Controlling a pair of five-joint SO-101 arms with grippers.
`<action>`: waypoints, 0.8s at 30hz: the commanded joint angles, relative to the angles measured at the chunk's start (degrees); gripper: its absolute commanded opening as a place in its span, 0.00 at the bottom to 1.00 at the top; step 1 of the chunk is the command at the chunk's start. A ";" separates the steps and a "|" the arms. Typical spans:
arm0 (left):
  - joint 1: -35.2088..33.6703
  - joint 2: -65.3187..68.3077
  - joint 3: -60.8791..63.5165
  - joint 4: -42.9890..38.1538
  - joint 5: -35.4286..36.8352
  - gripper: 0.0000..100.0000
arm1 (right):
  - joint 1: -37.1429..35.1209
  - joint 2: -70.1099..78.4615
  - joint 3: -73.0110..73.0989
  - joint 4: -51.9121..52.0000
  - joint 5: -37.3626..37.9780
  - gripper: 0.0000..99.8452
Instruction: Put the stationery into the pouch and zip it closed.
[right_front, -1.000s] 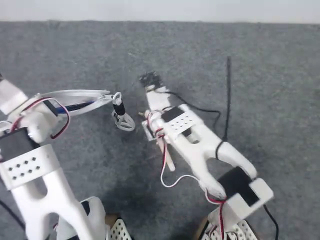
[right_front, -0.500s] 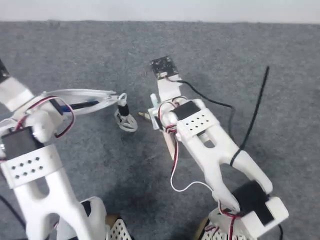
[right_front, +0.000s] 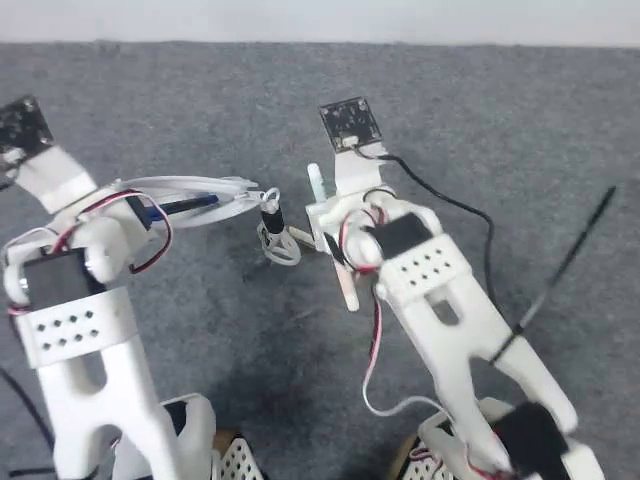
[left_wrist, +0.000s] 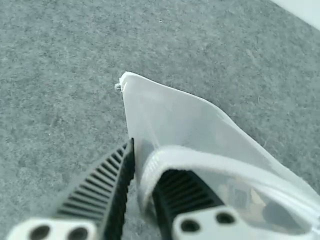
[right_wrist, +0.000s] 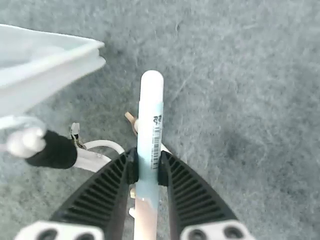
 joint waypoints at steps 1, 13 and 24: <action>0.44 -1.58 -1.98 0.09 0.70 0.01 | 1.01 -11.03 5.98 -7.60 -0.79 0.01; 4.57 -1.58 -2.51 -2.02 0.79 0.01 | 0.92 -32.31 20.22 -17.89 -0.70 0.01; 7.91 -1.49 -4.53 -1.85 2.29 0.01 | 0.92 -45.41 29.19 -25.71 -0.70 0.01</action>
